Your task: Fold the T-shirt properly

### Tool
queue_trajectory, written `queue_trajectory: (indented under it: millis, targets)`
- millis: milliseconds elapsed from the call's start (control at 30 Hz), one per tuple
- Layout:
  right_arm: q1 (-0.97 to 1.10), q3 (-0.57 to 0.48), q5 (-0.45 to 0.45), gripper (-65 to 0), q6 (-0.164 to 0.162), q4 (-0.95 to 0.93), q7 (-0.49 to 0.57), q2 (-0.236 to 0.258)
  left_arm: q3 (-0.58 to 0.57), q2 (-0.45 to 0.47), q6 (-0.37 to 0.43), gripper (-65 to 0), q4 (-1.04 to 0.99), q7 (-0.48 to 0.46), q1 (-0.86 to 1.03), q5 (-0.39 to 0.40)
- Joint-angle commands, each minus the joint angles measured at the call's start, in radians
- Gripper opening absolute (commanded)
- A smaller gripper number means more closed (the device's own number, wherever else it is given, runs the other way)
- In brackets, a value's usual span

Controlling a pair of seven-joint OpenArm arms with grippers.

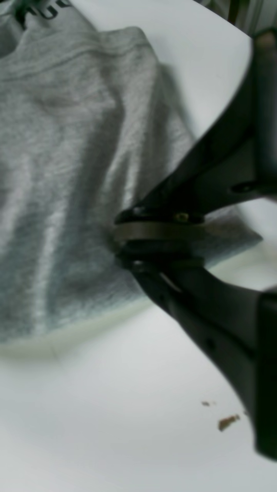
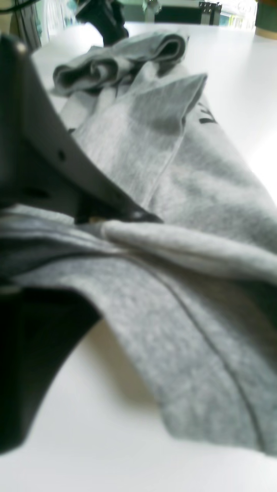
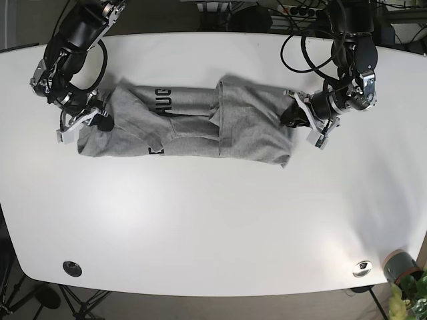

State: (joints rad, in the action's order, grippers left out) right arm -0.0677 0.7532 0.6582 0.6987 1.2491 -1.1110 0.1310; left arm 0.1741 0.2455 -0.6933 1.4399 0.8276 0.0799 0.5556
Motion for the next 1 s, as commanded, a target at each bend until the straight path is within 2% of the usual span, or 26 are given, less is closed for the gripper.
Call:
queue_trajectory:
  millis: [0, 200, 300, 333, 467, 667, 967]
  targets:
    - [0.006, 0.004, 0.012, -65.0, -0.001, 0.100, 0.004, 0.026, 0.000, -0.018, -0.005, -60.7, -0.008, -0.007, -0.010, 0.005]
    - [0.067, -0.068, 0.012, -65.0, -0.001, 0.324, -0.001, 0.025, -0.003, -0.051, -0.005, -60.7, -0.017, -0.007, -0.015, 0.004]
    - [0.096, -0.105, 0.016, -65.0, -0.001, 0.433, -0.001, 0.017, -0.003, -0.090, -0.005, -60.7, -0.017, -0.001, -0.035, -0.036]
    - [0.110, -0.122, 0.018, -65.0, -0.001, 0.479, -0.001, 0.005, -0.003, -0.110, -0.005, -60.7, -0.015, -0.001, -0.036, -0.061]
    - [0.141, -0.157, 0.021, -65.0, -0.034, 0.594, -0.001, -0.029, -0.003, -0.176, -0.005, -60.7, -0.015, -0.004, -0.044, -0.141]
    - [0.147, -0.242, 0.022, -65.0, -0.035, 0.680, -0.033, -0.095, -0.003, -0.263, -0.005, -60.7, -0.020, -0.004, -0.078, -0.228]
    - [0.148, -0.401, 0.022, -65.0, -0.032, 0.714, -0.056, -0.186, -0.029, -0.294, -0.005, -60.7, -0.095, -0.006, -0.093, -0.242]
